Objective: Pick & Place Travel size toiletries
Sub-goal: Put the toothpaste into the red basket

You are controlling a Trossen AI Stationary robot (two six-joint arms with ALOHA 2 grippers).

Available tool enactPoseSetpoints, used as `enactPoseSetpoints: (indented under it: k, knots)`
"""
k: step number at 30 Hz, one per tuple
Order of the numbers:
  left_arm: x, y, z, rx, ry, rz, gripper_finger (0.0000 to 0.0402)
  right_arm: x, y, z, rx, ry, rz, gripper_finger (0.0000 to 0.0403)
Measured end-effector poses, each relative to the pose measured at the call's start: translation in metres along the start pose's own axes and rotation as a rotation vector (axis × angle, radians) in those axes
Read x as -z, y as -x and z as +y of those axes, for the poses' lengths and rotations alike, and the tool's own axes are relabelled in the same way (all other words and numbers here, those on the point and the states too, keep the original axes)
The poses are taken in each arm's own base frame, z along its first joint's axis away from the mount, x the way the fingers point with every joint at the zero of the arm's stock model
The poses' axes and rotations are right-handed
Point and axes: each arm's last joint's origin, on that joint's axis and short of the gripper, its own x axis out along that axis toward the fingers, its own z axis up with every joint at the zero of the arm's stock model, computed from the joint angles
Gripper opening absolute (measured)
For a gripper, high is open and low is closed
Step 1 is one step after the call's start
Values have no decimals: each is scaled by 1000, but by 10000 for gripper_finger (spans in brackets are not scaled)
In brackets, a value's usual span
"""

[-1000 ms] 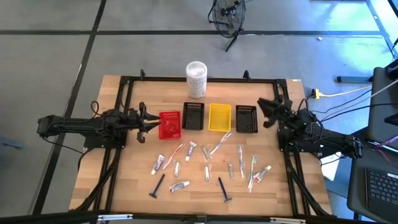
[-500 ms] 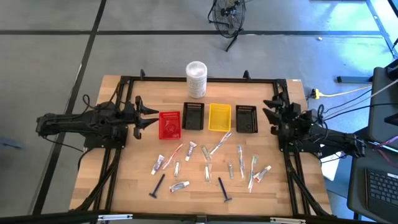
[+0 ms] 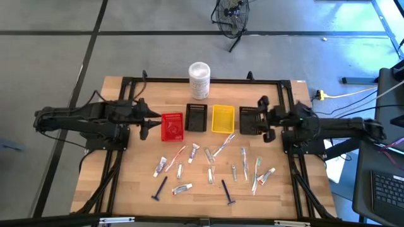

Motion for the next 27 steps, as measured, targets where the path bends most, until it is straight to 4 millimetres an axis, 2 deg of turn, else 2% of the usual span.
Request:
enactPoseSetpoints:
  k: [7,14,21,27]
  knots:
    - [7,-12,-16,74,131,183,157,-8,-47,-6,-8,17,85,198]
    - [23,-30,-33,41,269,374,157,-4,-91,-15,-1,-5,221,205]
    - [42,-41,-52,-18,355,525,157,0,-116,-20,2,4,285,188]
    - [63,-55,-71,-102,417,640,157,5,-126,-24,47,9,310,175]
